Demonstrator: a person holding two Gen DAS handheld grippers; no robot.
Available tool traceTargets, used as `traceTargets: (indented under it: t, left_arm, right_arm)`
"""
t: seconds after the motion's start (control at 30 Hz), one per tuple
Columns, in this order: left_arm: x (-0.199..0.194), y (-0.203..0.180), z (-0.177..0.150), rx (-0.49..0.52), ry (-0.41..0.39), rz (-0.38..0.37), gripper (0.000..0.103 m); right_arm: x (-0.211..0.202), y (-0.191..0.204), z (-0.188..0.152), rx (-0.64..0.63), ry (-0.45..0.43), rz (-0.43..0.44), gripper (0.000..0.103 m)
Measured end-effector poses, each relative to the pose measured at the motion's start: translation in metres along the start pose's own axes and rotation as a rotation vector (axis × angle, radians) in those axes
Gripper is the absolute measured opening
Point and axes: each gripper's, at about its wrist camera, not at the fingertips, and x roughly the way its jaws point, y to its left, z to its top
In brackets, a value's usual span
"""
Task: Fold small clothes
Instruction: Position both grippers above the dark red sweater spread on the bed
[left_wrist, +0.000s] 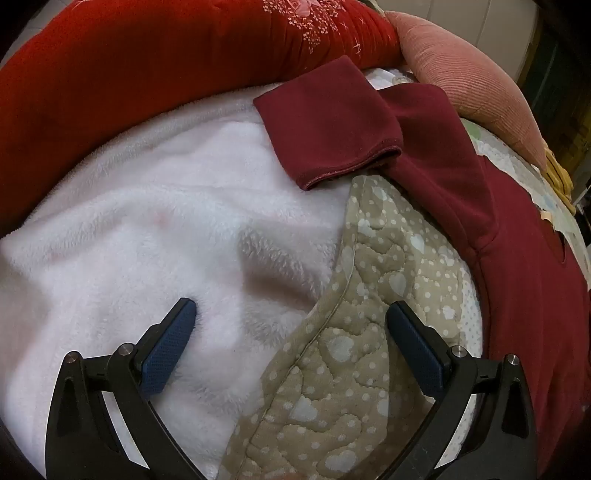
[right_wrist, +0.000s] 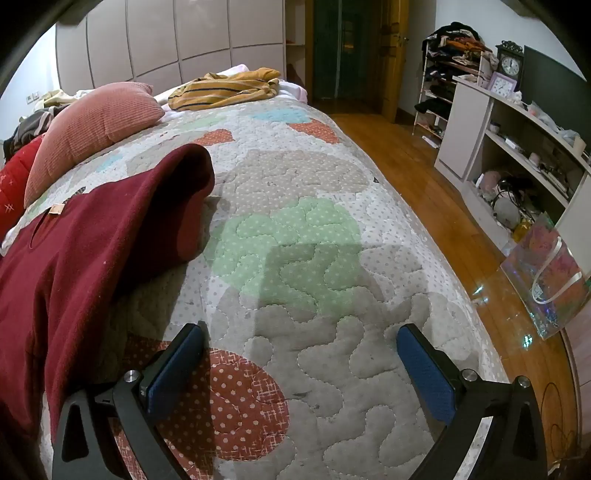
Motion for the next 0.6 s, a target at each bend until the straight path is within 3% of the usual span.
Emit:
traceTargets:
  t: [0.23,0.3,0.37,0.47,0.6]
  left_arm:
    - [-0.014,0.001,0.005,0.021,0.056,-0.019,0.102]
    - [-0.031,-0.004,0.003,0.056,0.027,-0.018,0.102]
    - [-0.056,-0.008,-0.001,0.089,-0.030,-0.032,0.102]
    - [-0.082,-0.026,-0.009,0.130,-0.054,-0.073,0.102]
    - [-0.110,-0.046,-0.025,0.188,-0.071,-0.133,0.102]
  right_arm:
    - [-0.001,-0.001,0.001,0.005,0.006,0.002,0.103]
    - [-0.007,-0.002,0.002,0.017,0.055,0.009,0.103]
    - [-0.023,-0.001,-0.002,0.036,0.097,0.020,0.103]
    - [-0.063,0.009,-0.015,0.066,0.043,0.091,0.103]
    - [-0.106,0.039,-0.032,0.009,0.020,0.181,0.103]
